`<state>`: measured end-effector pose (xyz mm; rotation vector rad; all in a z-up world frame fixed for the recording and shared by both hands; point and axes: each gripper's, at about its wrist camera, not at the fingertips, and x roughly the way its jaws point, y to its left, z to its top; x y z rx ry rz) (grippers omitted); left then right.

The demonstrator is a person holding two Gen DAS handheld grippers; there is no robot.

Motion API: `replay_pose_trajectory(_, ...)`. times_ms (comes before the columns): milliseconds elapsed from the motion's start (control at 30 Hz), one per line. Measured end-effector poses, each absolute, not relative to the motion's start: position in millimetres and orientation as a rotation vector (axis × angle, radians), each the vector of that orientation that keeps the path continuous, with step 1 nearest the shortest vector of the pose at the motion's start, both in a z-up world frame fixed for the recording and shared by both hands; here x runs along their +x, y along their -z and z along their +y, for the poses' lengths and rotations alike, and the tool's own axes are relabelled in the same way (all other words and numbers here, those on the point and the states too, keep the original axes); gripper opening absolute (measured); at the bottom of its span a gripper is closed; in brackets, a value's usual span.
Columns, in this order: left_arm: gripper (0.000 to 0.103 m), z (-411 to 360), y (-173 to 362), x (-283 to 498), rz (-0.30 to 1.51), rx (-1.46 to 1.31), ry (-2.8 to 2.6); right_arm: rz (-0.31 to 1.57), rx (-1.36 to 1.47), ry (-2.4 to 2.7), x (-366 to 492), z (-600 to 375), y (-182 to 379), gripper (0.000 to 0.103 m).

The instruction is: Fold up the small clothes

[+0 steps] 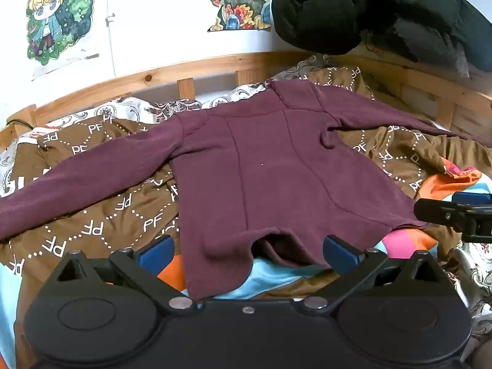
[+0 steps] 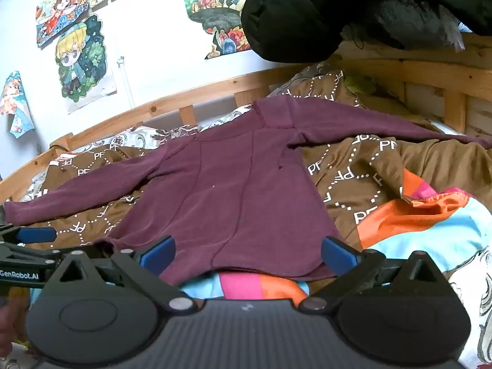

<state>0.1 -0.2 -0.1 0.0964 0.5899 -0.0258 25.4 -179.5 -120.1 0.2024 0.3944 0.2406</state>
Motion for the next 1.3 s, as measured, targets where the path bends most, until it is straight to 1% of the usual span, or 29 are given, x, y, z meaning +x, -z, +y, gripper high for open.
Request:
replay_pose_trajectory(300, 0.102, -0.1, 0.0, 0.0, 0.587, 0.095, 0.027, 0.401, 0.204, -0.235, 16.7, -170.1, 116.0, 0.103)
replay_pose_trajectory(600, 0.102, -0.1, 0.1, 0.0, 0.586, 0.094, 0.026, 0.405, 0.223, -0.254, 22.7, -175.5, 125.6, 0.103)
replay_pose_trajectory(1300, 0.102, 0.0, -0.1, -0.1, 0.585, 0.092, 0.028, 0.421, 0.234, -0.262, 26.0, -177.9, 126.2, 0.103)
